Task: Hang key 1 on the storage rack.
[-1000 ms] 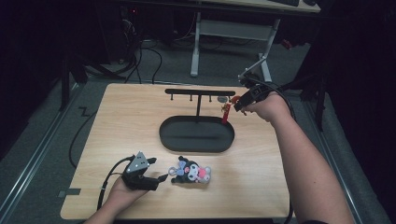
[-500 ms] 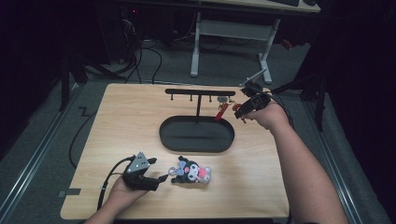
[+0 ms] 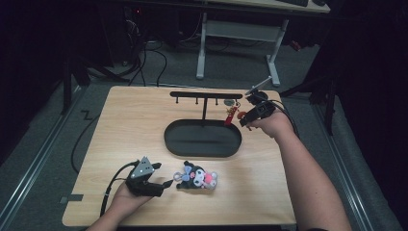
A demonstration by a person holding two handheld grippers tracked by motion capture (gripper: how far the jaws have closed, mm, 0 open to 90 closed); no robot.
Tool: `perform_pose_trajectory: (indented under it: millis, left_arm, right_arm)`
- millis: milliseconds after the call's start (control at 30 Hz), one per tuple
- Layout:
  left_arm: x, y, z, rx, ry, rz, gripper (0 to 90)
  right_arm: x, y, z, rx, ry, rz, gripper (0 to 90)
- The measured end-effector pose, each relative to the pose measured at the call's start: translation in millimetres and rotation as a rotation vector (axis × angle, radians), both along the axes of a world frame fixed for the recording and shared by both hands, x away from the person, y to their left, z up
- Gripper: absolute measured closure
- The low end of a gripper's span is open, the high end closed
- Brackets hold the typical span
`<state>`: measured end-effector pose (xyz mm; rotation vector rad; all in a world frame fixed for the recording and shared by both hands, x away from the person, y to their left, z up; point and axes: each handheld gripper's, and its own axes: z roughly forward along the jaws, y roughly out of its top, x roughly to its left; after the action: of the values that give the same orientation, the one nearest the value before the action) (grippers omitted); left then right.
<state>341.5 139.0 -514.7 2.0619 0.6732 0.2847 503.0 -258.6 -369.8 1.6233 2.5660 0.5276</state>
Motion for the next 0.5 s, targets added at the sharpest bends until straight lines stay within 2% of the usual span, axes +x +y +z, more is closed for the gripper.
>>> perform_pose_trajectory:
  millis: [267,400,500]
  left_arm:
    - [0.1,-0.1,-0.1,-0.001,-0.002,0.001,22.2]
    - [0.2,0.2,-0.1,0.001,-0.002,0.001,22.2]
    - [0.4,0.1,-0.4,0.004,-0.001,-0.001,22.2]
  right_arm:
    - [0.6,0.8,-9.0,0.011,-0.005,-0.005,64.3]
    - [-0.8,1.5,-13.2,0.032,-0.019,-0.014,54.7]
    - [-4.7,-0.1,-14.1,0.036,-0.028,-0.02,52.6]
